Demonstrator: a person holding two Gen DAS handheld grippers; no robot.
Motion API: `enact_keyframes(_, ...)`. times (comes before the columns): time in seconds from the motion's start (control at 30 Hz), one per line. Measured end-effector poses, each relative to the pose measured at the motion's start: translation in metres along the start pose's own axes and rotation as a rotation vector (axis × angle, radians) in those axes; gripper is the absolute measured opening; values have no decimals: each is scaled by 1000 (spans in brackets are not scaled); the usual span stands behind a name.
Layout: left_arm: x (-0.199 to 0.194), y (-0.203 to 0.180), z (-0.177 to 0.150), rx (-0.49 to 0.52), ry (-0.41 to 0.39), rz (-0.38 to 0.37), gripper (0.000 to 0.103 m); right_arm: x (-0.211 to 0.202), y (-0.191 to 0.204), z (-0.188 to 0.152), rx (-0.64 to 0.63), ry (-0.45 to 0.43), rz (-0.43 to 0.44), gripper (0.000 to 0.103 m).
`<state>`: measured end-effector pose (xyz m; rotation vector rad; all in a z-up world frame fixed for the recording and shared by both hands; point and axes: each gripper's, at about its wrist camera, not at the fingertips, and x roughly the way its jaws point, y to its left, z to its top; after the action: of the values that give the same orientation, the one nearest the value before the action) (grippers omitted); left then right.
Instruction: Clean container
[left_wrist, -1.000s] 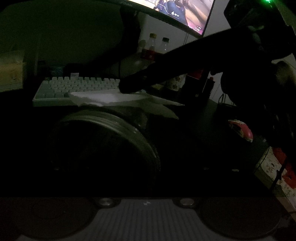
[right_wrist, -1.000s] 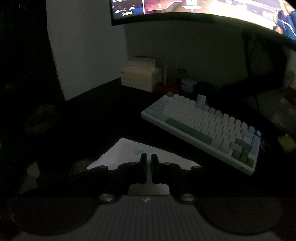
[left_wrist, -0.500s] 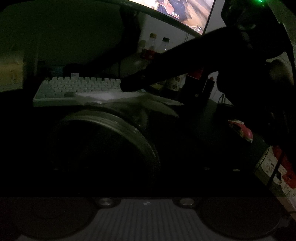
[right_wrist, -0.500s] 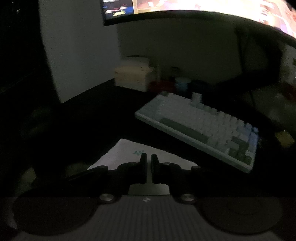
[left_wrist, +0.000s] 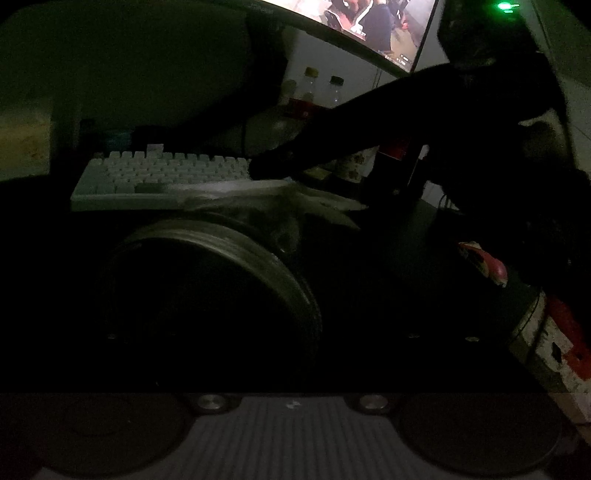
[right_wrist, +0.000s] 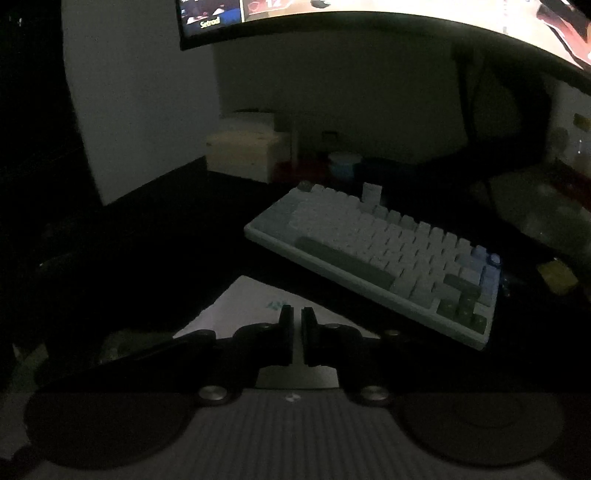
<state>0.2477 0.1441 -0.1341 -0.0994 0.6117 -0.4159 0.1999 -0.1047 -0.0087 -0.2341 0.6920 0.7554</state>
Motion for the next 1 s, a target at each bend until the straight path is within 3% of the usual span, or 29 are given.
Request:
enact_keyframes(0.2,-1,-11,-1,-3,-3,12,80,-13,31,-4,-73,-15,172,9)
enact_keyframes(0.3,-2,-4,0,-4,-4,12,80,-13,31,-4,-66,-13,160,9)
enact_keyframes(0.53,3,5,0,-7,-5,12,81,-1,7,-1,-28,-6,-29,9)
enact_keyframes(0.83,15,19,1,-2,-4,7,82,-13,38,-6,-104,-26,143,9)
enact_keyframes(0.9,14,21,2,-3,-3,5,82,-11,32,-5,-82,-18,141,9)
enact_keyframes(1.0,14,26,6,-2,0,1,82,-6,15,-3,-38,-6,72,9)
